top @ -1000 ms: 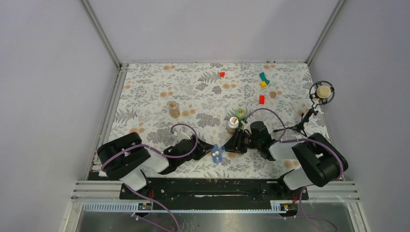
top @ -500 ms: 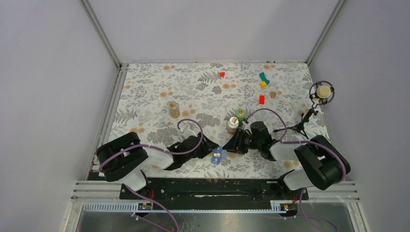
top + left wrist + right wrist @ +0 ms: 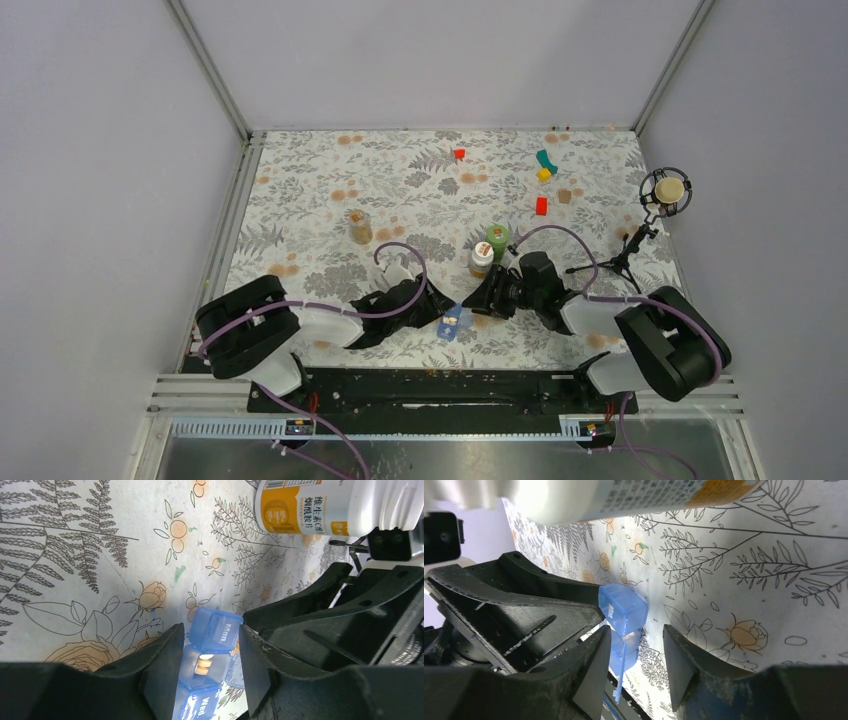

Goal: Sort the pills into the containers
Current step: Adjust the pill container at the center of the board.

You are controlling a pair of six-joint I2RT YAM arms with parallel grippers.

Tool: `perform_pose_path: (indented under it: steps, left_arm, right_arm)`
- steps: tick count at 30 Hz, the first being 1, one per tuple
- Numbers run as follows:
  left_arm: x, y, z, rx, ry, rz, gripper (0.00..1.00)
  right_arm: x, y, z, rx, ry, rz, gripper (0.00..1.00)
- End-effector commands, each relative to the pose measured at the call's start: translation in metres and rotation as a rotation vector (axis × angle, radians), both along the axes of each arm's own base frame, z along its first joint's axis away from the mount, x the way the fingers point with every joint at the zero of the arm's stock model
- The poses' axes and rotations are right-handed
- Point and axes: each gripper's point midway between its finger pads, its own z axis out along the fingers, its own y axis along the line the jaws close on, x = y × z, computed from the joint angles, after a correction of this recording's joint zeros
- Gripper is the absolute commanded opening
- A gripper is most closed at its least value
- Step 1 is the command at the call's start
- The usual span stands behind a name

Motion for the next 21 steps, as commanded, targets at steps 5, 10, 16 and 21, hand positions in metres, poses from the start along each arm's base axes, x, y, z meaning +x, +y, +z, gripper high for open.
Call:
perform_pose_path:
  steps: [5, 10, 16, 21]
  left_arm:
    - [-0.013, 0.032, -0.032, 0.240, 0.008, -0.066, 0.49]
    - [-0.015, 0.027, -0.030, 0.238, 0.000, -0.109, 0.50]
    - [-0.021, 0.023, -0.032, 0.183, 0.042, -0.105, 0.50]
    - [-0.031, 0.010, -0.037, 0.080, 0.140, -0.086, 0.47]
  right_arm:
    - [0.007, -0.015, 0.017, -0.023, -0.046, -0.131, 0.52]
    - [0.007, -0.045, 0.011, -0.148, -0.030, -0.255, 0.46]
    - [-0.012, -0.054, 0.012, -0.232, -0.016, -0.166, 0.40]
    - [-0.031, -0.047, 0.009, -0.227, 0.032, -0.045, 0.39]
